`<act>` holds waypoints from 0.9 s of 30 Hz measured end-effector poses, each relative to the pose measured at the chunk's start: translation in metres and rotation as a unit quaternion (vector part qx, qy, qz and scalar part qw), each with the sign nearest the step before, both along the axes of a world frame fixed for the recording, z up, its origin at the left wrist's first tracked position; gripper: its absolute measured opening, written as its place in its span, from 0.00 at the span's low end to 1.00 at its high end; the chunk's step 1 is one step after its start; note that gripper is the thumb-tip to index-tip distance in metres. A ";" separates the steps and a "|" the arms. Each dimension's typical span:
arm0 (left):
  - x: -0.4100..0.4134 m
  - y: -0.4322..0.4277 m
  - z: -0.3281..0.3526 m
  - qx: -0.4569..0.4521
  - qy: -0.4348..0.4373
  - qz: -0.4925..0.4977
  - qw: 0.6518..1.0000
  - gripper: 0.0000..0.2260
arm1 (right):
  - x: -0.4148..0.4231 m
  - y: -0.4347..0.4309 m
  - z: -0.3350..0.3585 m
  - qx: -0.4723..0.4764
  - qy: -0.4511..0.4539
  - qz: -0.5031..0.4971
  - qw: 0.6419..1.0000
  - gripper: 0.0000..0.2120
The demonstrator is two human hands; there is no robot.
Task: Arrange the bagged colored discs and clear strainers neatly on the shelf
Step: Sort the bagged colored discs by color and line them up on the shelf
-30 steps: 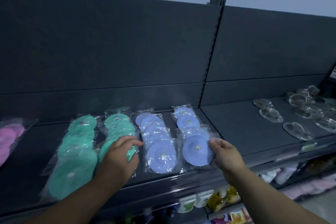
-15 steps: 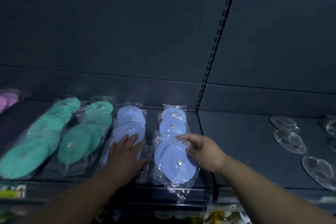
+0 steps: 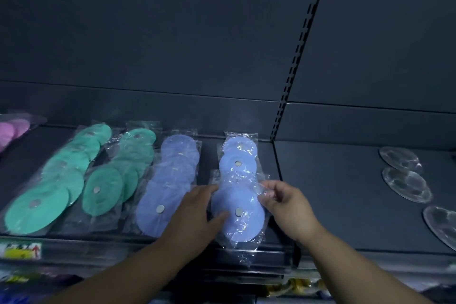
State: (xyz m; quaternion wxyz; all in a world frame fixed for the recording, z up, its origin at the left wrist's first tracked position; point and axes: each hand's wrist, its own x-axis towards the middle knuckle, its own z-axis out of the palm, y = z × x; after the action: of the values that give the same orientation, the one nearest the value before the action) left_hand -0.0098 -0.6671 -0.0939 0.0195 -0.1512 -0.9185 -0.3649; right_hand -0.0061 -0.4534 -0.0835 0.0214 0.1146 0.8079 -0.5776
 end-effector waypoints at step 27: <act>-0.029 0.021 0.009 0.112 -0.145 0.025 0.983 0.23 | -0.009 0.003 -0.011 -0.068 -0.084 -0.032 0.994 0.57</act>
State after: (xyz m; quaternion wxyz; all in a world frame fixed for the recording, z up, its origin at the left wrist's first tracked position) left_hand -0.0391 -0.6460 -0.0846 -0.0883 -0.0701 -0.8683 -0.4830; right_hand -0.0151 -0.4501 -0.0946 0.0783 0.1863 0.7583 -0.6197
